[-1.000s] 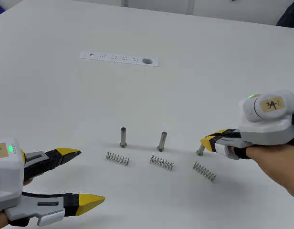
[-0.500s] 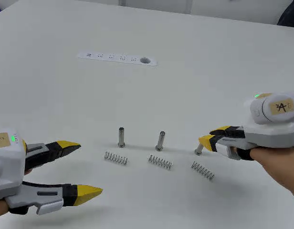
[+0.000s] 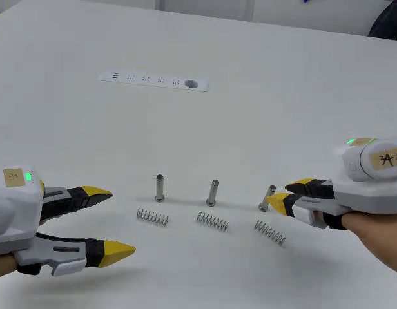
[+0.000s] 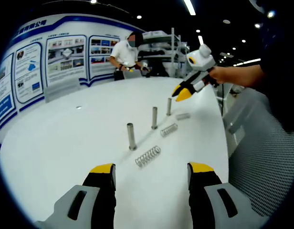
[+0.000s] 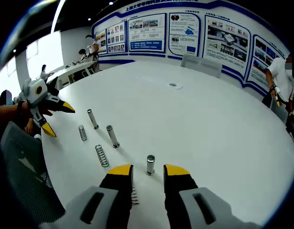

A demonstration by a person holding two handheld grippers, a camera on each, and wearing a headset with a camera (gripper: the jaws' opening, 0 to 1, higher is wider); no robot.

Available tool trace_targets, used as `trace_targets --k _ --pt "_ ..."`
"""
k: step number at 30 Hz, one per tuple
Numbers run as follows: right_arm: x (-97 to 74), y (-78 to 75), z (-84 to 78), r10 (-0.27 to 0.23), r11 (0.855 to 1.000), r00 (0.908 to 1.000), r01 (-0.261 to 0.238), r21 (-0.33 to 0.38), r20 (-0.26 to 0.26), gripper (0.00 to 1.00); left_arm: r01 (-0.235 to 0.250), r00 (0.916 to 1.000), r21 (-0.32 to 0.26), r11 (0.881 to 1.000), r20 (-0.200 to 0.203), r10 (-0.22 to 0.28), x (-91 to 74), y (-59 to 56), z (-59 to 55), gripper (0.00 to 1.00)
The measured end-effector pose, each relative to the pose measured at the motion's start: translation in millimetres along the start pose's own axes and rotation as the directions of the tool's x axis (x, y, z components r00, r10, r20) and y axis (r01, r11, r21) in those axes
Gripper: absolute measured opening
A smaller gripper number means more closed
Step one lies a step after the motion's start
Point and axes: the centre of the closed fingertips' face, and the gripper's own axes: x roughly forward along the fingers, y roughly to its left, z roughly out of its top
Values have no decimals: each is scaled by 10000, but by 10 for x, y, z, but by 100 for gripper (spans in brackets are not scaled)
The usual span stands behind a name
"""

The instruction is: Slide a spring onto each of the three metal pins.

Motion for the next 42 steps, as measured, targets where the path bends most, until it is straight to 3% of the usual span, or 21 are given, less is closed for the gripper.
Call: trace_targets --k 21,30,42 --pt "-68 47 -148 -47 10000 9998 48 73 -201 26 1120 9897 613 9918 -962 -1058 300 71 -116 48" --pt "-67 55 -152 -34 10000 9998 35 77 -181 26 1449 9841 791 9863 -1146 -1354 419 59 -113 43" --pt "-69 51 -155 -41 9999 9999 43 107 -130 26 1879 9753 869 9783 -1341 -1754 451 -7 -160 29"
